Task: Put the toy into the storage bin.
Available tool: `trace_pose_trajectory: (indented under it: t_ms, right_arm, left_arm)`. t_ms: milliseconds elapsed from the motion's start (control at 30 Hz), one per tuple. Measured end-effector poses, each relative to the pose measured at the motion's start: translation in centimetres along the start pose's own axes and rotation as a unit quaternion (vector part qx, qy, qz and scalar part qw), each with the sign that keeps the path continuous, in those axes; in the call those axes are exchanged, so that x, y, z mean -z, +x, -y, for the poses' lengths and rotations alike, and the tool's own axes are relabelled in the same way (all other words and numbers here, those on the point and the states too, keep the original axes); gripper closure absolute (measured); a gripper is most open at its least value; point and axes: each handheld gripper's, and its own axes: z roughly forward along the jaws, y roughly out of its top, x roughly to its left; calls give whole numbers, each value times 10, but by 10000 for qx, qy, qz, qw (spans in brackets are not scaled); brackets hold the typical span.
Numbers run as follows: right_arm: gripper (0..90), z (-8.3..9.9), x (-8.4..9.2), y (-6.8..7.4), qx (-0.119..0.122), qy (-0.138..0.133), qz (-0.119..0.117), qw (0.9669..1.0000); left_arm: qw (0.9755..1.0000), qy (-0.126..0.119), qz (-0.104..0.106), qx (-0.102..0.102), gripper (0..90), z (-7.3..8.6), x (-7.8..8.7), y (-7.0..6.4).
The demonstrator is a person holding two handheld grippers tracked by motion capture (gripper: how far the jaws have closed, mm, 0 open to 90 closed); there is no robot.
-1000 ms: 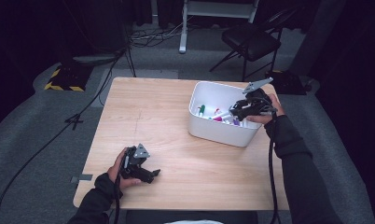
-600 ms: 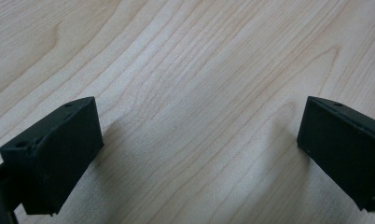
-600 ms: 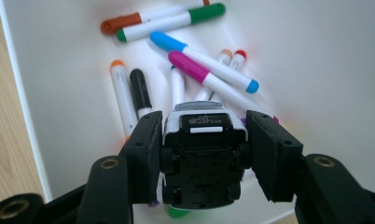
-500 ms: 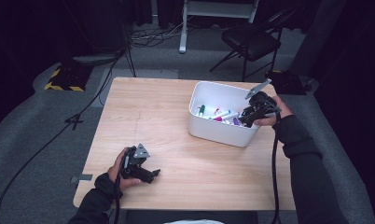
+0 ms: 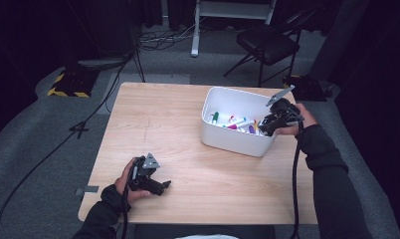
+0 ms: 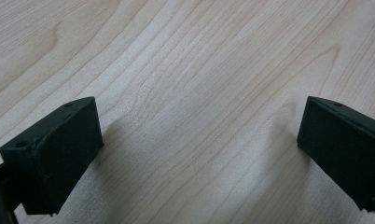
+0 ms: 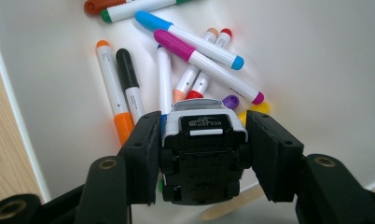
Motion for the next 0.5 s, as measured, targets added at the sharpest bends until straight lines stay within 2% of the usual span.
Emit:
trace_pose_trajectory:
  t_ms: [133,167,200,267,333,367,400,433,500]
  right_arm:
    - [455,4,7,0,-96,-245,8,9997]
    - [451,5,9,2,-197,-331,-34,9993]
    - [450,6,11,1,-123,-340,38,9993]
    - [460,7,14,4,-180,-522,-36,9985]
    - [460,9,17,7,-233,-629,-5,9978]
    - [459,10,18,6,-149,-667,2,9977]
    - [456,10,20,8,-245,-706,-56,9972]
    - [451,11,20,7,-147,-721,9,9973]
    - [449,12,22,11,-253,-881,80,9958]
  left_arm:
    - [10000,0,-1,1,2,0,0,0]
    - [10000,-1,-1,1,2,0,0,0]
    - [10000,-1,-2,-1,2,0,0,0]
    - [10000,0,-2,0,2,0,0,0]
    - [10000,0,-2,0,2,0,0,0]
    - [10000,0,-2,2,2,0,0,0]
    - [10000,0,-1,1,2,0,0,0]
    - [10000,0,-2,0,2,0,0,0]
    - [10000,0,-2,-1,2,0,0,0]
